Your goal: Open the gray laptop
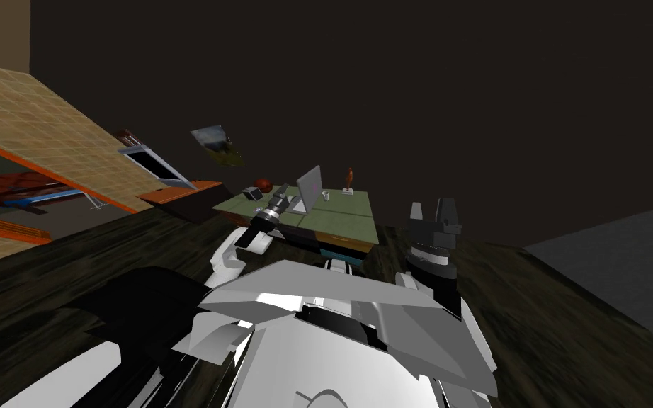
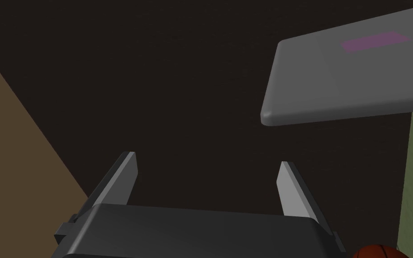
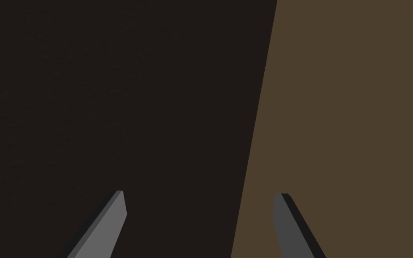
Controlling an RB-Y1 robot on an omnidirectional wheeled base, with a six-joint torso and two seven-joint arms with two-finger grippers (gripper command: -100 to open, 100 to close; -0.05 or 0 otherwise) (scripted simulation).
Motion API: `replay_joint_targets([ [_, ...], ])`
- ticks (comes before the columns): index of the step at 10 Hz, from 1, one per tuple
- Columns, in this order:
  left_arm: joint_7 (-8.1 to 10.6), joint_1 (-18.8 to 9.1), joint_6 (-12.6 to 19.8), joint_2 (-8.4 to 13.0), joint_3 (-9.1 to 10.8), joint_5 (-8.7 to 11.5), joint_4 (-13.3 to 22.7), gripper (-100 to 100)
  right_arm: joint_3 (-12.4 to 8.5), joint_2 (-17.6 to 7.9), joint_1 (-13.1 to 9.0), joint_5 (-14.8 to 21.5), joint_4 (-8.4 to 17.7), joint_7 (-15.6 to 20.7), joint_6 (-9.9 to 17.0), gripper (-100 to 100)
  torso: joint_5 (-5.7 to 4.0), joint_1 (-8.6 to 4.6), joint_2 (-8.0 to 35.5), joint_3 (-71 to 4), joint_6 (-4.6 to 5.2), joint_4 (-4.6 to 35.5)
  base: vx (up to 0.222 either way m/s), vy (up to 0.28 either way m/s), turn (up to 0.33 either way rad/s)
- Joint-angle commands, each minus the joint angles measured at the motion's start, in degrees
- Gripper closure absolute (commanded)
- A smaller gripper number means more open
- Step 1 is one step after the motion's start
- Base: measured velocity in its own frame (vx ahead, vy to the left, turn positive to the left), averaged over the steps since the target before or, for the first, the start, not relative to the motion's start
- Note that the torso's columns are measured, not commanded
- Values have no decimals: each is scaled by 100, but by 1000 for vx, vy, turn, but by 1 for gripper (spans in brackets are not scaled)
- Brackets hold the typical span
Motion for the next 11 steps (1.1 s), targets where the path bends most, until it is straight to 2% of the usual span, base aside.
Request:
replay_joint_targets([
  [1,96,6,319,195,52,12,19,-100,0,0,0,0,0,0,0,0,0,1,-1,-1,2,0,16,13,-88],
  [2,181,-22,555,374,92,23,44,-100,0,0,0,0,0,0,0,0,0,-1,-1,-1,2,0,14,15,-160],
  [3,181,-22,594,374,92,23,44,-100,0,0,0,0,0,0,0,0,0,0,-1,-1,3,0,12,14,-67],
  [4,265,-50,807,553,133,35,73,-100,0,0,0,0,0,0,0,0,0,0,0,0,0,0,15,13,-137],
  [5,265,-50,868,553,133,35,73,-100,0,0,0,0,0,0,0,0,-1,0,-1,-1,3,0,12,14,-79],
  [6,349,-78,1041,733,173,47,105,-100,0,0,0,0,0,0,0,0,0,0,0,0,0,0,16,13,-132],
  [7,349,-78,1139,733,173,47,105,-100,0,0,0,0,0,0,0,0,-1,0,-1,-1,3,0,13,16,-70],
  [8,431,-106,1332,910,212,58,137,-100,0,0,0,0,0,0,0,0,0,0,-1,0,0,0,13,14,-116],
  [9,431,-106,1408,910,212,58,137,-100,0,0,0,0,0,0,0,0,0,0,-1,-1,3,0,9,14,-83],
  [10,512,-134,1631,1084,251,70,171,-100,0,0,0,0,0,0,0,0,0,0,1,0,0,0,11,16,-128],
  [11,512,-134,1670,1084,251,70,171,-100,0,0,0,0,0,0,0,0,0,0,0,-1,3,0,11,15,-66],
])
